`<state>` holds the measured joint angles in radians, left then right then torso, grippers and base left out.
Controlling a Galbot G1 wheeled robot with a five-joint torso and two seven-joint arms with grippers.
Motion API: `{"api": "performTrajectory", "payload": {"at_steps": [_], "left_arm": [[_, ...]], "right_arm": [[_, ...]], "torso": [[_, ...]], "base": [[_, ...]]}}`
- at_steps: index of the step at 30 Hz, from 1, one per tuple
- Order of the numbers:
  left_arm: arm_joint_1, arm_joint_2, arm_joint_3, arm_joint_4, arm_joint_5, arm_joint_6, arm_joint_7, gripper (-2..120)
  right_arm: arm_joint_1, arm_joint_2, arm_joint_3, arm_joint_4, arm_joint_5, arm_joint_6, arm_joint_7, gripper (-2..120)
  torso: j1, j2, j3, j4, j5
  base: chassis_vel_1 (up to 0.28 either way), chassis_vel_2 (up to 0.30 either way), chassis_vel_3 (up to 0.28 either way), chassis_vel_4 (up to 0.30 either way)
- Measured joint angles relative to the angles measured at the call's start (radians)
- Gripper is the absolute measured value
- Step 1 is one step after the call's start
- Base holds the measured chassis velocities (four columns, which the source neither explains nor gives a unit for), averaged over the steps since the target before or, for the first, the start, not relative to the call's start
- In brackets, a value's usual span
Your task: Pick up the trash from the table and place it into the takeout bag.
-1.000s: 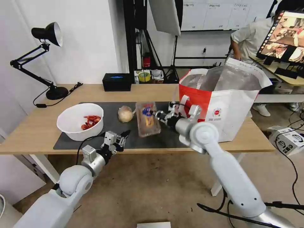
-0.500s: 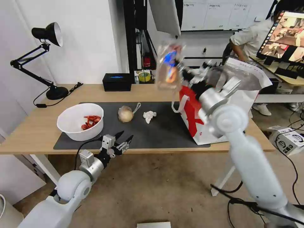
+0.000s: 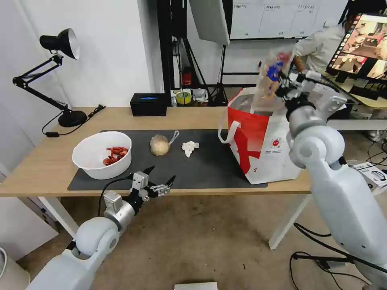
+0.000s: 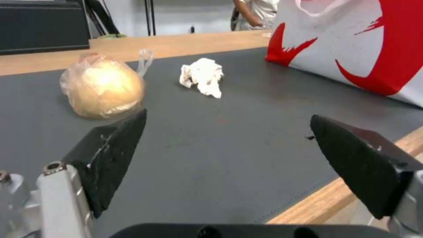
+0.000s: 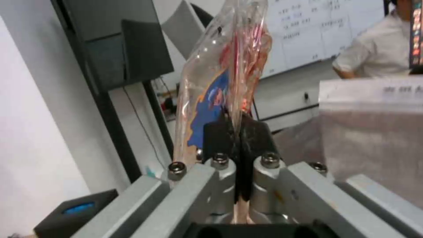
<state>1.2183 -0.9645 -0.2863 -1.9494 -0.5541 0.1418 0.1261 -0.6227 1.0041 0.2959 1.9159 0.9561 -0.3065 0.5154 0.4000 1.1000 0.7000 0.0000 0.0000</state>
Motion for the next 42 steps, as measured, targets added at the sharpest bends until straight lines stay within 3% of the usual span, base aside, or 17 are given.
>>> {"api": "performTrajectory", "payload": {"at_steps": [14, 27, 42], "left_arm": [[-0.016, -0.002, 0.022, 0.018, -0.002, 0.002, -0.003, 100], [-0.016, -0.001, 0.027, 0.019, -0.003, 0.003, -0.004, 100], [-0.016, 0.001, 0.02, 0.015, -0.004, 0.003, -0.005, 100]], "right_arm": [[-0.049, 0.017, 0.031, 0.009, 0.269, -0.008, 0.112, 0], [-0.049, 0.019, 0.031, 0.025, 0.365, -0.017, 0.147, 0], [-0.044, 0.01, 0.028, 0.046, 0.357, -0.033, 0.115, 54]], "torso": [[0.0, 0.0, 0.0, -0.0001, 0.0001], [0.0, 0.0, 0.0, 0.0, 0.0], [0.0, 0.0, 0.0, 0.0, 0.0]], "base": [[0.0, 0.0, 0.0, 0.0], [0.0, 0.0, 0.0, 0.0], [0.0, 0.0, 0.0, 0.0]]}}
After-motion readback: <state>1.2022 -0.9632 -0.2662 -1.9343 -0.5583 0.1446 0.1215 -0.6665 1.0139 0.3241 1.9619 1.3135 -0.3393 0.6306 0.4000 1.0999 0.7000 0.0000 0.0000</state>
